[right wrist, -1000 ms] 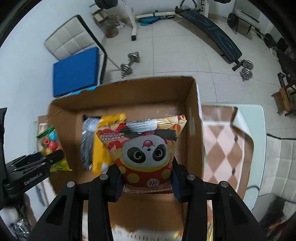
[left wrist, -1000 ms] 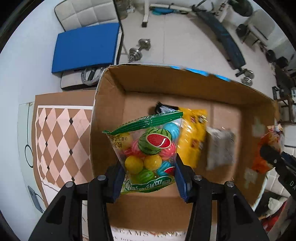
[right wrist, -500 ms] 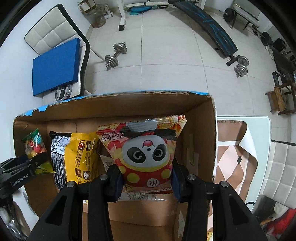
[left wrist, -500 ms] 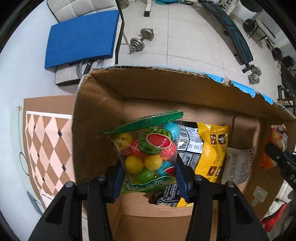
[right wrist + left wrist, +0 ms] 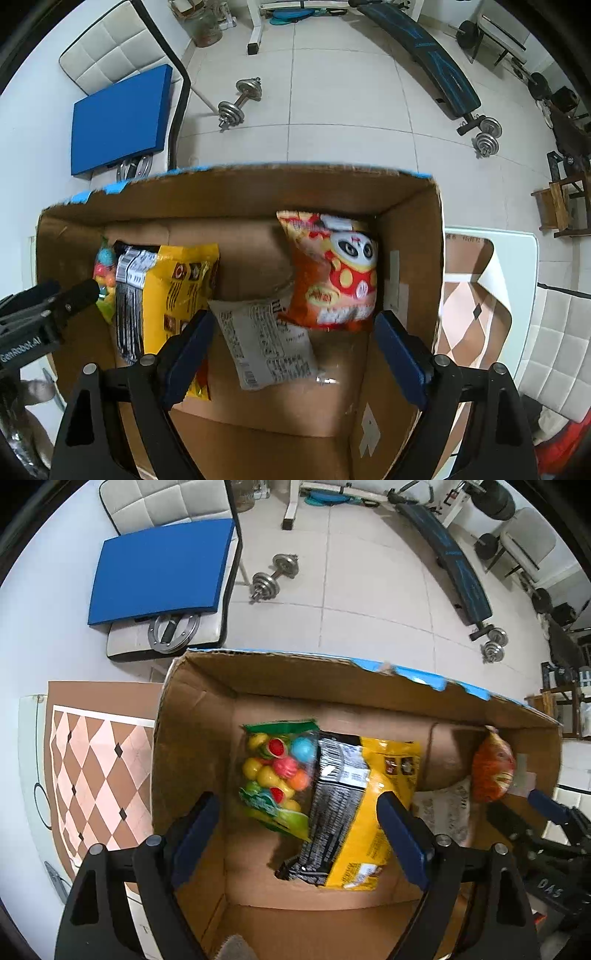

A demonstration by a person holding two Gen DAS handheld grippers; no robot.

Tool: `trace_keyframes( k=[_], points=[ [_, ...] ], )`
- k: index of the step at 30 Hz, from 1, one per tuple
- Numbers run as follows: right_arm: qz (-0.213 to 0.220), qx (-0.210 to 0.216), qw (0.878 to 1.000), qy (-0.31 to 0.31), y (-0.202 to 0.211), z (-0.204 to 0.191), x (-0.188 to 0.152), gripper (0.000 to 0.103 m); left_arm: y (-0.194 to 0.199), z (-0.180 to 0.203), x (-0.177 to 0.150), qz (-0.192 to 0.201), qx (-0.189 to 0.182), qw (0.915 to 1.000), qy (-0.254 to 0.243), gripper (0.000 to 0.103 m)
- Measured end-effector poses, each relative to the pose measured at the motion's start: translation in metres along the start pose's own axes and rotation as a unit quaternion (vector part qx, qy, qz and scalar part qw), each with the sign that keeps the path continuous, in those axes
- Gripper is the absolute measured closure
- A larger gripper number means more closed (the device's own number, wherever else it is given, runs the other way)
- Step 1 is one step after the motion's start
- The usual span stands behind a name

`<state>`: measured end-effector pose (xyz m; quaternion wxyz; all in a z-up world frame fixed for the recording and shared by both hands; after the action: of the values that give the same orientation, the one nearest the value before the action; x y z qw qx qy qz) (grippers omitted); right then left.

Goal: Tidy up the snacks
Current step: 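Lower both packets into the box and open both tools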

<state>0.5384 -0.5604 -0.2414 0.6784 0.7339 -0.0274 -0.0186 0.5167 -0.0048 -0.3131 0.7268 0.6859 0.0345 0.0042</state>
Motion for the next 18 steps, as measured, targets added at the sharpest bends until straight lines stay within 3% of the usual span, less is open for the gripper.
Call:
trace_keyframes(
  k=[7, 18],
  points=[
    [0.025, 0.018, 1.000, 0.004, 0.014, 0.000, -0.035, 0.011, 0.030, 0.004, -0.030, 0.068, -0.009, 0.9976, 0.013, 0.016],
    [0.120, 0.005, 0.993, 0.008, 0.057, 0.000, -0.119, 0.007, 0.073, 0.006, -0.109, 0.166, -0.006, 0.9860, 0.009, 0.016]
  ],
)
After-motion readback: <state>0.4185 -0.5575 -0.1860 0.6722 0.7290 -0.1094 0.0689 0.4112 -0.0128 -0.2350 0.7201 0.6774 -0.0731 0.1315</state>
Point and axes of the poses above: each gripper's, at about its wrist camera, not at the fingertips, and y roughly against the way its jaws point, z to its right, x to its top, the point moved 3 cm from there along -y, roughly the way its jaws point, and after that the axes turned 1 degree about -z, right-handed, at the moved point
